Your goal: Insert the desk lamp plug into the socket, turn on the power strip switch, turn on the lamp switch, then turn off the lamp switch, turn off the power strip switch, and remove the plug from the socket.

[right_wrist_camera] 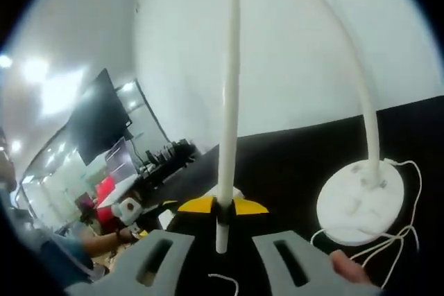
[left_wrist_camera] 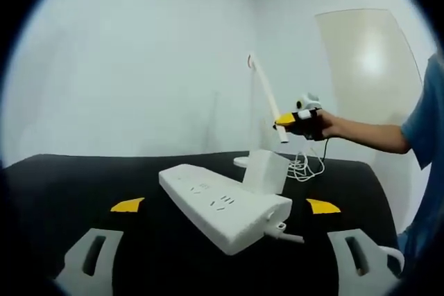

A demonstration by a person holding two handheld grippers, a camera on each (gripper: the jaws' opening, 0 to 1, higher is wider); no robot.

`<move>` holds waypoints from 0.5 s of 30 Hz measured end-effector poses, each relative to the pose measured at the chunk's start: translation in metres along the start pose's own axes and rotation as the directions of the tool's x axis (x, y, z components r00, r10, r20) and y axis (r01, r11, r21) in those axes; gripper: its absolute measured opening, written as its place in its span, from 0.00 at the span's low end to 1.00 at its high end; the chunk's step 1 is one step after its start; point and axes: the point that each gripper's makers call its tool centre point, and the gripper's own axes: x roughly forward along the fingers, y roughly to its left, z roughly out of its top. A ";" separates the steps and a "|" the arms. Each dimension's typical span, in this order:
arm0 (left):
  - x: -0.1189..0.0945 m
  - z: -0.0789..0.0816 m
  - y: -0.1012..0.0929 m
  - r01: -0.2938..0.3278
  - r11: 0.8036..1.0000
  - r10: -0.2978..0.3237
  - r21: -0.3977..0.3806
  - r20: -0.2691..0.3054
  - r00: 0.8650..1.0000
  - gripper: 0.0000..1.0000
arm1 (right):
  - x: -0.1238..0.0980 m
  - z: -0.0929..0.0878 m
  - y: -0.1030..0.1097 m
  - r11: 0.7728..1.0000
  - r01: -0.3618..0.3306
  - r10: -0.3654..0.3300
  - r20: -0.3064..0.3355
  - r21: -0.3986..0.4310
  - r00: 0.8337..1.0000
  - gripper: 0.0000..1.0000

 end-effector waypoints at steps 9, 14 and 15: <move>0.000 0.000 0.000 0.000 1.000 0.000 0.001 -0.001 1.000 0.88 | 0.000 -0.002 0.005 0.999 -0.041 0.041 -0.004 0.020 0.999 0.10; 0.000 0.000 -0.003 0.006 1.000 -0.006 0.001 -0.002 1.000 0.87 | 0.001 -0.002 0.011 0.997 -0.066 0.067 0.001 0.046 0.998 0.10; 0.000 0.000 -0.002 0.003 1.000 -0.003 0.003 -0.003 1.000 0.87 | 0.001 -0.002 0.012 0.996 -0.070 0.070 0.001 0.051 0.998 0.10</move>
